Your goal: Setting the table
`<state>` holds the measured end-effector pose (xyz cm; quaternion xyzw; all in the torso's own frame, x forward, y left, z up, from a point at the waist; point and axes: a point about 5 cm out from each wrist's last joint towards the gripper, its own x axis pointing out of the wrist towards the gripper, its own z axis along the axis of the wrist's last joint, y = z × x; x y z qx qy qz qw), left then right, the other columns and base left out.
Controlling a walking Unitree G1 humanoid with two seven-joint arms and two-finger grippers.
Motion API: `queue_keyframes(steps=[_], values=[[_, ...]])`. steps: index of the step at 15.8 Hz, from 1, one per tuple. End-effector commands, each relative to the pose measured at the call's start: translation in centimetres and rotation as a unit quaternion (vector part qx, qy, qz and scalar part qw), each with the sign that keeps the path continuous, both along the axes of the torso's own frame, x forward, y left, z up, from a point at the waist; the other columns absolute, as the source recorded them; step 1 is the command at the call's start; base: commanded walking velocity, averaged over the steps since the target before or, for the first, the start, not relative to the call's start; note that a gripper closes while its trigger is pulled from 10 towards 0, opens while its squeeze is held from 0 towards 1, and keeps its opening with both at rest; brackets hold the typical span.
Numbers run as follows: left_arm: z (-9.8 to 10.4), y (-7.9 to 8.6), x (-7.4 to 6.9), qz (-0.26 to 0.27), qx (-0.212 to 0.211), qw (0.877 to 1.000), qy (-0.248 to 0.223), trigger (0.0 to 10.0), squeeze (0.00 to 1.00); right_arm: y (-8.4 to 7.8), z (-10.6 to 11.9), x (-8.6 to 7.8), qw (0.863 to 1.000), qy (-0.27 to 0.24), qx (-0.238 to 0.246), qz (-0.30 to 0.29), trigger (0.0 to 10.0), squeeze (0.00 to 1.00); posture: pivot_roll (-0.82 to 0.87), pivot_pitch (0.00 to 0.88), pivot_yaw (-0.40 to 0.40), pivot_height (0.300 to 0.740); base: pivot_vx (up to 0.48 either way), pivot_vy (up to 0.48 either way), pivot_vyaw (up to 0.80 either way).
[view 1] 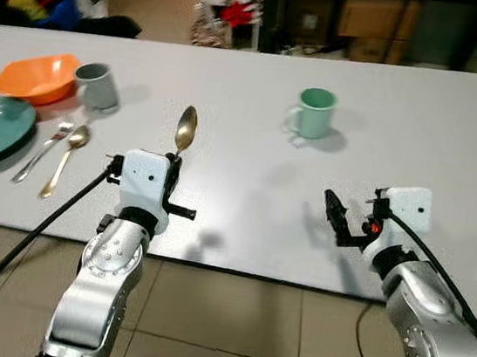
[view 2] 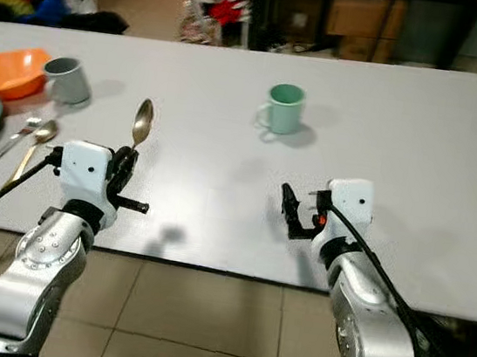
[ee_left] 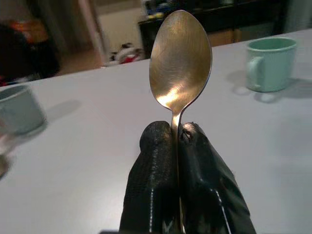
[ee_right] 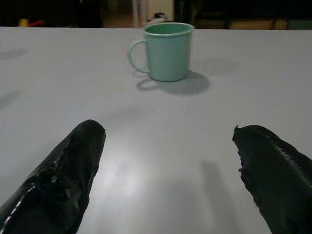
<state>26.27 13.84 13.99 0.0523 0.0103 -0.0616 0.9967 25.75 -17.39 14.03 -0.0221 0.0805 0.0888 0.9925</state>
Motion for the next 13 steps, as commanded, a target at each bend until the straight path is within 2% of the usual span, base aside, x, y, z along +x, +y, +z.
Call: queue_keyframes(steps=[1, 3, 5, 7, 10, 13], values=[[0.09, 0.6, 0.3, 0.004, 0.007, 1.0, 0.0, 10.0, 0.0, 0.34, 0.18, -0.01, 1.0, 0.0, 0.008, 0.006, 10.0, 0.0, -0.15, 0.073, 0.1, 0.74, 0.0, 0.461, -0.8], [0.13, 0.69, 0.45, 0.006, 0.006, 1.0, 0.001, 10.0, 0.0, 0.27, 0.18, 0.0, 1.0, -0.001, 0.009, 0.004, 10.0, 0.0, -0.15, 0.075, 0.102, 0.74, 0.0, 0.456, -0.28], [0.2, 0.72, 0.21, 0.02, -0.009, 1.0, 0.001, 10.0, 0.0, 0.53, 0.23, 0.0, 1.0, -0.001, 0.002, 0.028, 10.0, 0.0, -0.15, 0.076, 0.1, 0.74, 0.0, 0.0, 0.0], [-0.24, 0.81, -0.23, 0.028, -0.001, 0.999, 0.015, 10.0, 0.0, 0.66, 0.05, 0.04, 0.999, 0.008, -0.002, 0.048, 10.0, 0.0, -0.14, 0.073, 0.093, 0.74, 0.0, 0.0, 0.0], [-0.62, 1.02, -0.15, 0.031, 0.002, 0.999, 0.026, 10.0, 0.0, 0.39, 0.27, 0.54, 0.999, 0.005, 0.001, 0.04, 10.0, 0.0, -0.14, 0.069, 0.093, 0.74, 0.0, 0.0, 0.0], [-0.32, 0.71, -0.07, 0.027, -0.014, 0.999, 0.019, 10.0, 0.0, 0.31, 0.39, 0.65, 0.999, 0.001, -0.003, 0.039, 10.0, 0.0, -0.14, 0.068, 0.098, 0.74, 0.0, 0.0, 0.0]])
